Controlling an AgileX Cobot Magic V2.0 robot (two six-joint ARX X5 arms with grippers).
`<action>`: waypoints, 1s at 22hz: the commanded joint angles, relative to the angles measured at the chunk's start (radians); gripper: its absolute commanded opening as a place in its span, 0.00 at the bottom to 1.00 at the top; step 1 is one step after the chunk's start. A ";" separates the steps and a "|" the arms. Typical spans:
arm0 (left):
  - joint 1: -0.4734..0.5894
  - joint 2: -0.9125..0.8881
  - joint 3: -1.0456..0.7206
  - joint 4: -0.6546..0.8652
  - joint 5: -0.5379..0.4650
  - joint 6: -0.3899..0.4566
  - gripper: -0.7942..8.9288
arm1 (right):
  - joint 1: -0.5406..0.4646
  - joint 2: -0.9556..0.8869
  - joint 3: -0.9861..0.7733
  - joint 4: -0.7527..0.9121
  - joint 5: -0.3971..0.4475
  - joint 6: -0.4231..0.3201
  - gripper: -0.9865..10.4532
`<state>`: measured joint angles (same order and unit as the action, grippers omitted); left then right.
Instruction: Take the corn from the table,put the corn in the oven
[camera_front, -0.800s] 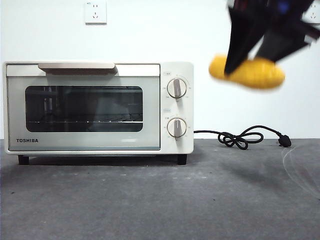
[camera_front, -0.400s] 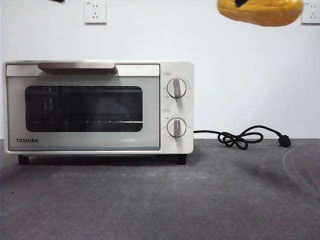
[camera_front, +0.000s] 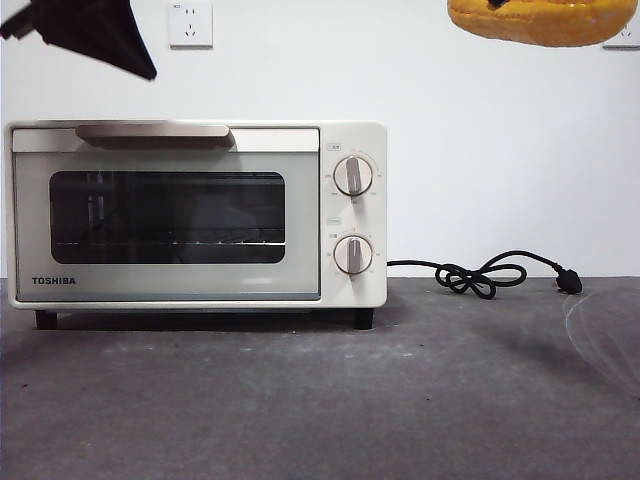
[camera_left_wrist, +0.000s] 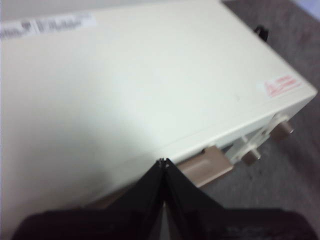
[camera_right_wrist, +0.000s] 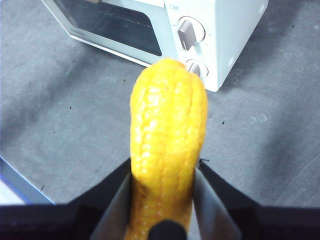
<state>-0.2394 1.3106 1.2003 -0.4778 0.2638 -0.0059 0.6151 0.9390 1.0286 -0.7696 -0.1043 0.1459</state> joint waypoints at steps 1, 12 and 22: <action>-0.011 0.021 0.000 -0.027 -0.003 0.042 0.08 | 0.002 -0.002 0.001 0.003 0.000 0.008 0.07; -0.028 0.084 0.000 -0.104 -0.089 0.092 0.08 | 0.002 -0.002 0.001 0.003 -0.001 0.008 0.07; -0.031 0.109 0.000 -0.274 -0.089 0.130 0.08 | 0.002 -0.002 0.001 0.003 -0.001 0.007 0.07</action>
<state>-0.2680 1.3808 1.2369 -0.6746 0.1925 0.0982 0.6151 0.9390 1.0286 -0.7696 -0.1043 0.1459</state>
